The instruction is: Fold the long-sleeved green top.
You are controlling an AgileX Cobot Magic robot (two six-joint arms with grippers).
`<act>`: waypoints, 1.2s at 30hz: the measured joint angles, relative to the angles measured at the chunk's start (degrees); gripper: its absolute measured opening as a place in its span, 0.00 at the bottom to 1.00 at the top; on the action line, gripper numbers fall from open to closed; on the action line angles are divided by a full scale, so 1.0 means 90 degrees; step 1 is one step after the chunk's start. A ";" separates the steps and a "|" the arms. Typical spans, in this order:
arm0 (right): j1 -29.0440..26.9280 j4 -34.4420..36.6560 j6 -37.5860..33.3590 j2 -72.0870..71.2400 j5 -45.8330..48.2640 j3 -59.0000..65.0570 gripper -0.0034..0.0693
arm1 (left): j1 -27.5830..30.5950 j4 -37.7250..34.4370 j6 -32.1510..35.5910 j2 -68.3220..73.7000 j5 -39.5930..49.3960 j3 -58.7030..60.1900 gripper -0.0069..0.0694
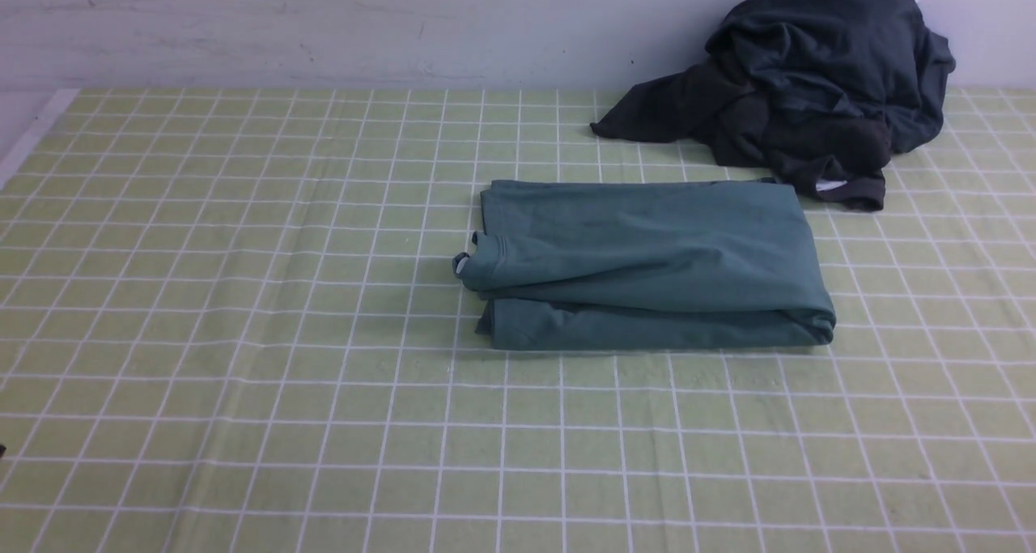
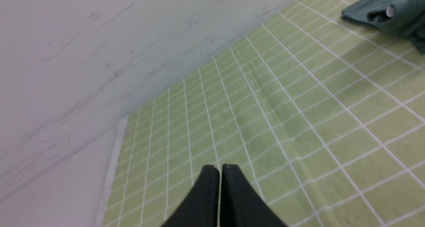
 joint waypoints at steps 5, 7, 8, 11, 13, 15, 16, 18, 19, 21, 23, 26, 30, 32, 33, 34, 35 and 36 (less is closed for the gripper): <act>0.0000 0.0000 0.0000 0.0000 0.0000 0.0000 0.03 | 0.0683 -0.1277 0.0528 -0.0623 -0.0692 0.0627 0.09; 0.0000 0.0000 0.0000 0.0000 0.0000 0.0000 0.03 | 0.1004 -0.2108 0.0888 -0.0817 -0.1369 0.0850 0.09; 0.0000 0.0000 0.0000 0.0000 0.0000 0.0000 0.03 | 0.1173 -0.2627 0.1117 -0.0874 -0.1754 0.0953 0.09; 0.0000 0.0000 0.0000 0.0000 0.0000 0.0000 0.03 | 0.1403 -0.3825 0.1542 -0.0905 -0.2098 0.1004 0.09; 0.0000 0.0000 0.0000 0.0000 0.0000 0.0000 0.03 | 0.1425 -0.4389 0.1762 -0.0905 -0.1989 0.1016 0.09; 0.0000 0.0000 0.0000 0.0000 0.0000 0.0000 0.03 | 0.1425 -0.4824 0.2156 -0.0905 -0.1630 0.1023 0.09; 0.0000 0.0000 0.0000 0.0000 0.0000 0.0000 0.03 | 0.1425 -0.4941 0.2299 -0.0905 -0.1441 0.1023 0.09; 0.0000 0.0000 0.0000 0.0000 0.0000 0.0000 0.03 | 0.1425 -0.5065 0.2575 -0.0905 -0.0837 0.1023 0.09; 0.0000 0.0000 0.0000 0.0000 0.0000 0.0000 0.03 | 0.1425 -0.5100 0.2619 -0.0905 -0.0613 0.1023 0.09; 0.0000 0.0000 0.0000 0.0000 0.0000 0.0000 0.03 | 0.1425 -0.5122 0.2638 -0.0905 -0.0119 0.1023 0.09; 0.0000 0.0000 0.0000 0.0000 0.0000 0.0000 0.03 | 0.1425 -0.5137 0.2585 -0.0905 0.0140 0.1004 0.09; 0.0000 0.0000 0.0000 0.0000 0.0000 0.0000 0.03 | 0.1425 -0.5131 0.2519 -0.0905 0.0226 0.0984 0.09; 0.0000 0.0000 0.0000 0.0000 0.0000 0.0000 0.03 | 0.1425 -0.5125 0.2506 -0.0905 0.0256 0.0982 0.09; 0.0000 0.0000 0.0000 0.0000 0.0000 0.0000 0.03 | 0.1425 -0.5069 0.2488 -0.0905 0.0295 0.0974 0.09; 0.0000 0.0000 0.0000 0.0000 0.0000 0.0000 0.03 | 0.1425 -0.5054 0.2470 -0.0905 0.0301 0.0974 0.09; 0.0000 0.0000 0.0000 0.0000 0.0000 0.0000 0.03 | 0.1425 -0.5024 0.2446 -0.0905 0.0306 0.0974 0.09; 0.0000 0.0000 0.0000 0.0000 0.0000 0.0000 0.03 | 0.1425 -0.4996 0.2418 -0.0905 0.0306 0.0974 0.09; 0.0000 0.0000 0.0000 0.0000 0.0000 0.0000 0.03 | 0.1425 -0.4950 0.2372 -0.0905 0.0306 0.0974 0.09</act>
